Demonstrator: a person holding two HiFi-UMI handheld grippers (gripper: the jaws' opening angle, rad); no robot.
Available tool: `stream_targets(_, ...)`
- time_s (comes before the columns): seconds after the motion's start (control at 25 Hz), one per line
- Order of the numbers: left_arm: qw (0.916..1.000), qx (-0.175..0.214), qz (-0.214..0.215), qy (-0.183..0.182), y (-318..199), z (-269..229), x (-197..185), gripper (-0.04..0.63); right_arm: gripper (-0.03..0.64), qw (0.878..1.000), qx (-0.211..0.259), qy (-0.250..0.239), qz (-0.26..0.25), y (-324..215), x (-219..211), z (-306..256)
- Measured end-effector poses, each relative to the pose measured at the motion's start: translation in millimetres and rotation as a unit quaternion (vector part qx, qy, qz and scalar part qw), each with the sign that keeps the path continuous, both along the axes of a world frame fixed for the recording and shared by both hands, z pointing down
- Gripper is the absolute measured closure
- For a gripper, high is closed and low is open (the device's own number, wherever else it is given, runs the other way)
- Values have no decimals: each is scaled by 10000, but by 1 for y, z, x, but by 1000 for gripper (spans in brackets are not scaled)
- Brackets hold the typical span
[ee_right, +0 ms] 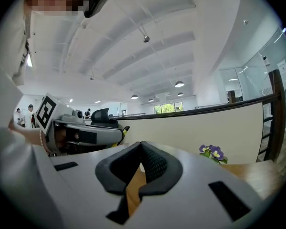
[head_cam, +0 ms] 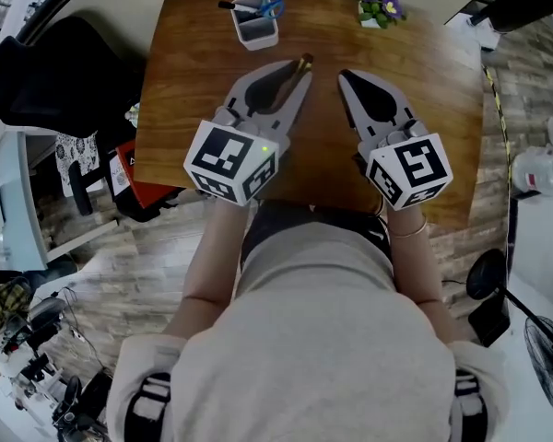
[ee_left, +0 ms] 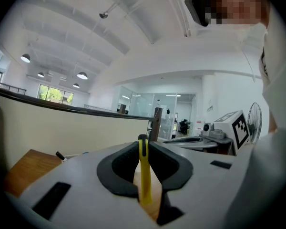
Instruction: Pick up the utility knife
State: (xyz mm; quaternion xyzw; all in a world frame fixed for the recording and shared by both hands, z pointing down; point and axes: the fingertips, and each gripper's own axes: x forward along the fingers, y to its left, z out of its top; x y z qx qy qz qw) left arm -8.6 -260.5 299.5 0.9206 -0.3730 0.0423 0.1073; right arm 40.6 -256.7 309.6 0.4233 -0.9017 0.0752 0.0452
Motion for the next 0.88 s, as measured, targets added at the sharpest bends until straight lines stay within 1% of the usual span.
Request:
stream_targets(0.12, 9992, 63, 164, 355, 6, -6, 4, 520, 604, 9999, 81, -77, 53, 3, 2, -6)
stream_targets(0.24, 9981, 120, 254, 548, 12, -12, 6, 520, 604, 9998, 137, -123, 41, 8, 2, -10)
stream_targets(0.52, 9961, 260, 438, 723, 22, -17, 8, 520, 604, 9997, 167, -162, -84, 19, -4, -9)
stream_targets(0.76, 9944, 190, 580, 858, 31, -7, 11, 520, 604, 9998, 79, -119, -134, 28, -6, -2)
stream_targets(0.88, 9939, 167, 654, 867, 36, -1, 13, 520, 604, 9999, 41, -120, -110, 32, -3, 1)
